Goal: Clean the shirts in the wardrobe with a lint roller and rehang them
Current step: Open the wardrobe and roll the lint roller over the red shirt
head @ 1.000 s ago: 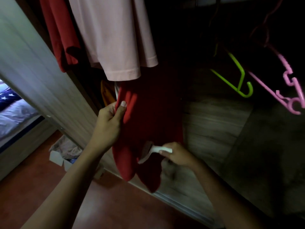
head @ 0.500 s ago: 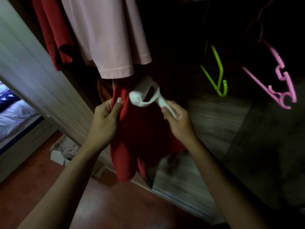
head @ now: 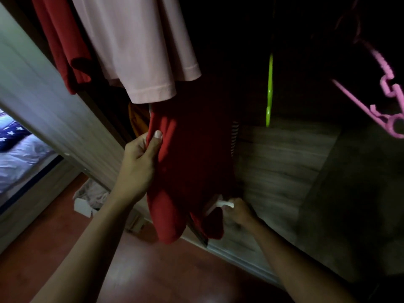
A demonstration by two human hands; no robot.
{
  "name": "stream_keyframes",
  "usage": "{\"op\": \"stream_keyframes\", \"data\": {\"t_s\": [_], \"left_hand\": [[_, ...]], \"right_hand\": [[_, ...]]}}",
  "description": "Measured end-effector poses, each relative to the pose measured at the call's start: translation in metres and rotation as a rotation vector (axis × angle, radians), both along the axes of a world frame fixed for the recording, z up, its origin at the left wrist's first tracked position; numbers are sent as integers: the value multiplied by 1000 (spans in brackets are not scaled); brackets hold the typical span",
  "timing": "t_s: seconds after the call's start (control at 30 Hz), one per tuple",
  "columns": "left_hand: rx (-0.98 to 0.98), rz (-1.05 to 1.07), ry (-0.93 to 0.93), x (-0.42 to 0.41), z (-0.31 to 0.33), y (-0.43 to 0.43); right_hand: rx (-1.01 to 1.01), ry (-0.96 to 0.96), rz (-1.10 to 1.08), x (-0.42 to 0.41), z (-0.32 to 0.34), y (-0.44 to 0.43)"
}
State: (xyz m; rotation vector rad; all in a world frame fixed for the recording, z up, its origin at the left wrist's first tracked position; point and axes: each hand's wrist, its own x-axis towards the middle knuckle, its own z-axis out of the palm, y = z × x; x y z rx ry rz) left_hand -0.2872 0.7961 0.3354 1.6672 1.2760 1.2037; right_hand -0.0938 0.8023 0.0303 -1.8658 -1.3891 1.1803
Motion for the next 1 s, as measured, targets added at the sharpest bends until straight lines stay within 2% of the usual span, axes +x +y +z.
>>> {"op": "stream_keyframes", "data": {"t_s": [0.07,0.17,0.27,0.37,0.47,0.6,0.83,1.0], "left_hand": [[-2,3,2,-1,-1,1],[-16,-5,-14,1,-4,2],[-24,-14,-10,2,-6,5],[-22,-19,-11,1,-8,6],[-24,-19,-6,0,-8,9],[-34,-10,-14,-2,-11,13],[-30,-63,-41,-10,-15,21],[-2,-121,-40,-15,-22,28]], "right_hand": [[118,-11,-38,13,14,21],[338,89,-175,30,66,54],[567,288,-301,43,131,79],[650,432,-388,55,183,94],[677,514,-385,54,201,100],[605,492,-359,32,158,105],[253,297,-136,2,26,64],[142,273,-108,8,7,26]]}}
